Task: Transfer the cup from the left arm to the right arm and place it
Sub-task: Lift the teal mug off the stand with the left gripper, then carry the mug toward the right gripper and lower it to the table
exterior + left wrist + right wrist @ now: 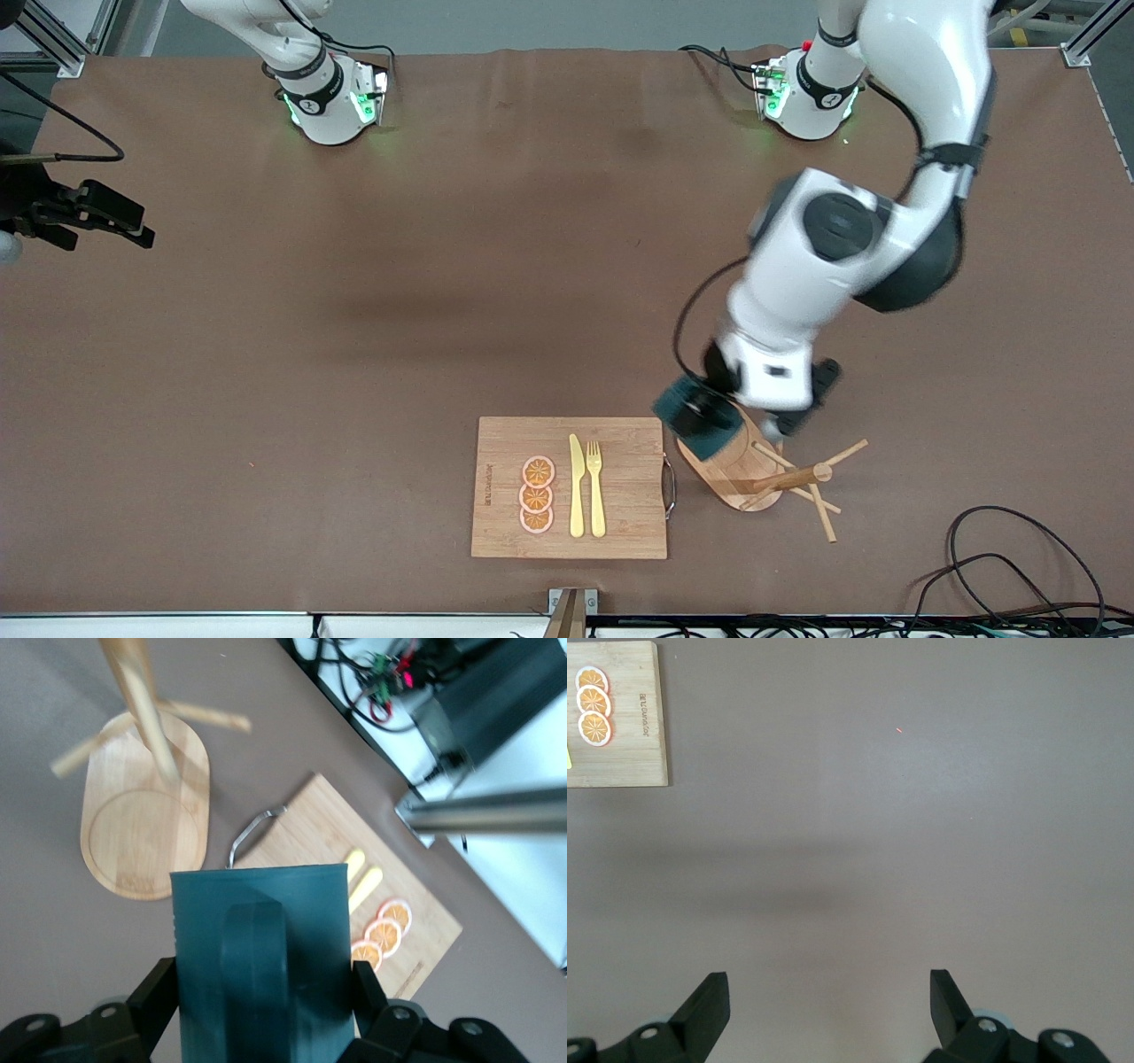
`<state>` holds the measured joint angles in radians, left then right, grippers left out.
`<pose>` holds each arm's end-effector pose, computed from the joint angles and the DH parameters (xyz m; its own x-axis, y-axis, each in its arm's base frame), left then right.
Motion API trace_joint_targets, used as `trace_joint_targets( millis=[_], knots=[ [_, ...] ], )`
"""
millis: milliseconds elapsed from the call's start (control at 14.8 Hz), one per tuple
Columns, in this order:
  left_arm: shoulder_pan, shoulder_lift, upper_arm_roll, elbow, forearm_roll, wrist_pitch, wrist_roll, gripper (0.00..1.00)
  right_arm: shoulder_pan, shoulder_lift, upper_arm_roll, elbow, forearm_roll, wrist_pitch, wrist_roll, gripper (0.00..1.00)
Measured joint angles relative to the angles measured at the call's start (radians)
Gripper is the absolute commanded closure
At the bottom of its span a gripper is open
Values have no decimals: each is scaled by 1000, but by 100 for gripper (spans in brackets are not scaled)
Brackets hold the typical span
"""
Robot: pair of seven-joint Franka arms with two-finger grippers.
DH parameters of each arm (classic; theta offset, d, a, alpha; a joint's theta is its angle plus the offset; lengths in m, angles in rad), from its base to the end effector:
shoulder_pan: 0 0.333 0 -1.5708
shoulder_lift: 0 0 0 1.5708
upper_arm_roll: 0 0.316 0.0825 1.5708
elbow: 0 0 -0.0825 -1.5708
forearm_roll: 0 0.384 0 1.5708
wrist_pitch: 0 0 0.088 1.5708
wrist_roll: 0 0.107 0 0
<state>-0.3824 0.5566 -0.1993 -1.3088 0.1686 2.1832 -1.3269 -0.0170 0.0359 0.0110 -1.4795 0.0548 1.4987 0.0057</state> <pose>0.6439 -0.3742 0.4568 0.7330 0.6671 0.1330 0.6123 -0.7322 0.2982 0.5588 0.0027 0.6412 0.9998 -0.0077 -0.0169 -0.0087 -0.9984 -0.0550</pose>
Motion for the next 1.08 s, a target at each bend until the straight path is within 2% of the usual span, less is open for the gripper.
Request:
trace_joint_targets(
  millis=[202,472,606,809,1078],
  knots=[
    [-158,8,11,-5,183,-3,-130,55,0,0,0,0,0,0,0,0],
    [-318,39,23,-9,436,-5,-282,55,0,0,0,0,0,0,0,0],
    [-424,76,64,-15,567,-18,-394,55,0,0,0,0,0,0,0,0],
    [-648,166,222,-23,692,-51,-563,55,0,0,0,0,0,0,0,0],
    [-914,296,458,-19,709,-57,-714,55,0,0,-1,0,0,-1,0,0]
  ],
)
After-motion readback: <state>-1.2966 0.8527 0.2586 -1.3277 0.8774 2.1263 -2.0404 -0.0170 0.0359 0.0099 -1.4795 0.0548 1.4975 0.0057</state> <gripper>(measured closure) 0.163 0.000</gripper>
